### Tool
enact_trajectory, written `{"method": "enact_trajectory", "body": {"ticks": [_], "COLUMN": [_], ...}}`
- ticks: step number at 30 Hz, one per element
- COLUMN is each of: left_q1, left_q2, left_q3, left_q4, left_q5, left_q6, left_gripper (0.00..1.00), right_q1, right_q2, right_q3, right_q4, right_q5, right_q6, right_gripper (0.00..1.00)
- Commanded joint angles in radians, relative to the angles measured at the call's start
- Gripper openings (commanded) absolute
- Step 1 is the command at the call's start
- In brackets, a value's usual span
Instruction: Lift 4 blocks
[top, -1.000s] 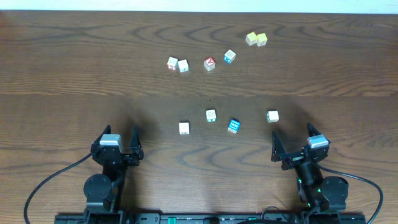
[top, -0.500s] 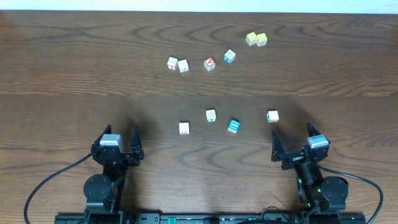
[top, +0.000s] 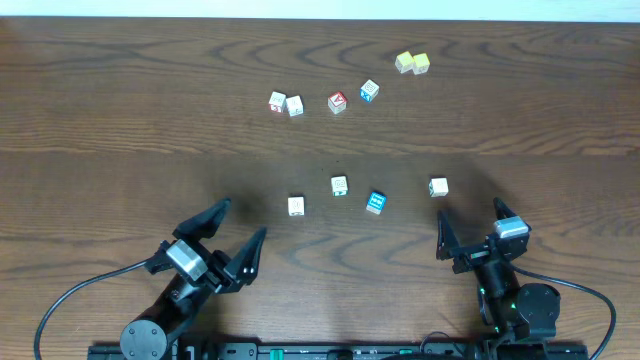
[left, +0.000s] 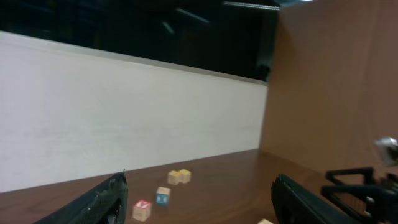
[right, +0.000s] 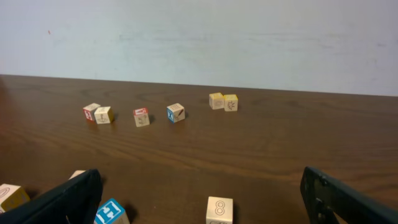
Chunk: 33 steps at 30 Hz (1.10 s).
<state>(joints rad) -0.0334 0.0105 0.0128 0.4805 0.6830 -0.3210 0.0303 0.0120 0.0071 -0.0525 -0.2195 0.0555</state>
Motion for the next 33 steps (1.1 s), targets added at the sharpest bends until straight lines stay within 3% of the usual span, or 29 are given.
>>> {"method": "enact_trajectory", "body": {"ticks": [1, 5, 10, 14, 19, 21, 27, 30, 33], "left_q1": [0.004, 0.004, 0.004, 0.004, 0.003, -0.011, -0.085, -0.169, -0.288], "left_q2": [0.008, 0.087, 0.407, 0.662, 0.856, 0.911, 0.943, 0.924, 0.913], "left_q3": [0.090, 0.261, 0.657, 0.908, 1.049, 1.087, 1.100, 1.114, 1.133], "left_q4": [-0.017, -0.235, -0.842, -1.164, -1.286, -1.333, -1.361, -1.399, -1.437], "left_q5": [0.058, 0.024, -0.021, 0.010, 0.059, 0.053, -0.066, -0.269, -0.614], "left_q6": [0.009, 0.114, 0.238, 0.271, 0.192, 0.261, 0.290, 0.281, 0.089], "left_gripper": [0.75, 0.75, 0.75, 0.75, 0.75, 0.75, 0.75, 0.75, 0.75], "right_q1": [0.013, 0.013, 0.013, 0.013, 0.013, 0.013, 0.013, 0.013, 0.013], "right_q2": [-0.005, -0.005, -0.005, -0.005, -0.005, -0.005, -0.005, -0.005, -0.005], "right_q3": [-0.002, -0.002, -0.002, -0.002, -0.002, -0.002, -0.002, -0.002, -0.002], "right_q4": [-0.004, -0.004, -0.004, -0.004, -0.004, -0.004, -0.004, -0.004, -0.004], "right_q5": [0.005, 0.005, 0.005, 0.005, 0.005, 0.005, 0.005, 0.005, 0.005], "right_q6": [-0.005, -0.005, -0.005, -0.005, -0.005, -0.005, -0.005, -0.005, -0.005], "right_gripper": [0.99, 0.99, 0.99, 0.99, 0.99, 0.99, 0.99, 0.99, 0.99]}}
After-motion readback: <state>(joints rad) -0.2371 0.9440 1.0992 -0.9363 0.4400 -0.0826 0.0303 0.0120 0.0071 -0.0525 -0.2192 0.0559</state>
